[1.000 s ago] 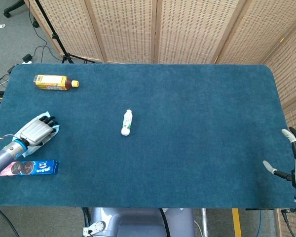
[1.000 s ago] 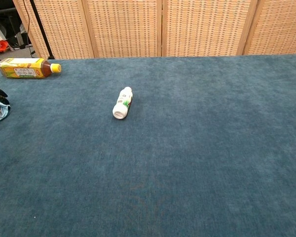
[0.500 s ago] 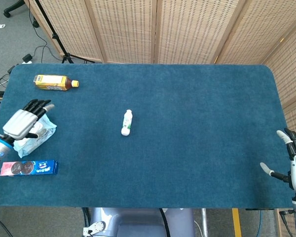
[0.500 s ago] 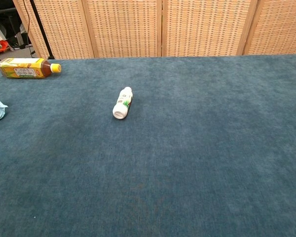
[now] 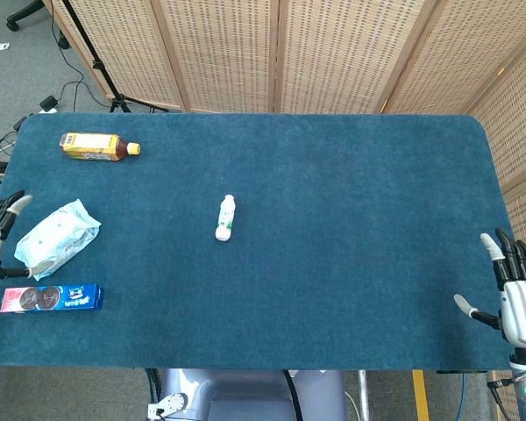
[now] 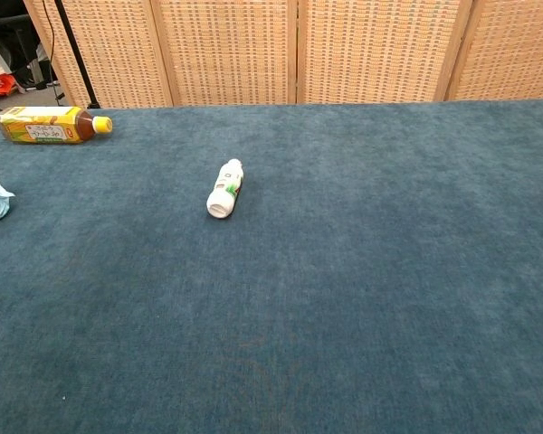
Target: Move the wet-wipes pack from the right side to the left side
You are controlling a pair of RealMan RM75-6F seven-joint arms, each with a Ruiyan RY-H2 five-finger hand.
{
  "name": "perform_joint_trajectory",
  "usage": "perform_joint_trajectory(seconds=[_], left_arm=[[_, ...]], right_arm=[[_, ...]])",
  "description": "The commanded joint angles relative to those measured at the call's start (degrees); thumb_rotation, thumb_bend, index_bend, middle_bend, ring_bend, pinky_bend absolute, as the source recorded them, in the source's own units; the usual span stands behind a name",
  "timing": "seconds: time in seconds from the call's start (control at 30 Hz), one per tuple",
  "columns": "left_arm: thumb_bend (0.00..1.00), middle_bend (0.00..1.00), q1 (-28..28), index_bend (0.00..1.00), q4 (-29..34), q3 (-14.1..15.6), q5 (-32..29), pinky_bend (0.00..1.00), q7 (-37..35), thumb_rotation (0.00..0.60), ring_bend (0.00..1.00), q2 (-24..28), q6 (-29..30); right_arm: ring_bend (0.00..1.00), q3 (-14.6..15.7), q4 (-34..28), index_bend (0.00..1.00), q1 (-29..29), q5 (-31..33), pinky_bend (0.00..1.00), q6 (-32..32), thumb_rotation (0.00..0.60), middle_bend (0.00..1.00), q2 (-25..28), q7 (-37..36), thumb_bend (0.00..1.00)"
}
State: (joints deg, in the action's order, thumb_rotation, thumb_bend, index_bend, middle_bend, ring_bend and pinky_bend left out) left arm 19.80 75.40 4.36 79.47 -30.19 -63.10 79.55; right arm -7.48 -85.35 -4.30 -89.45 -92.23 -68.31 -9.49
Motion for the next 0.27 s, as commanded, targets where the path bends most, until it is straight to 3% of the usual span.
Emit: perform_joint_trajectory(seconds=[0.03, 0.27], left_arm=[[0.00, 0.00, -6.92, 0.00, 11.50, -0.09, -5.72, 0.00, 8.04, 0.478, 0.00, 5.06, 1.27], [0.00, 0.00, -10.88, 0.00, 13.59, -0.05, -1.61, 0.00, 14.75, 0.596, 0.00, 1.74, 7.51]], right_arm=[[0.00, 0.10, 0.18, 0.02, -0.14, -0.76, 0.00, -0.67, 0.600, 0.00, -0.41, 0.71, 0.00], [0.00, 0.37, 1.57, 0.02, -0.21, -2.31, 0.00, -2.14, 0.600, 0.00, -1.35, 3.69, 0.00]])
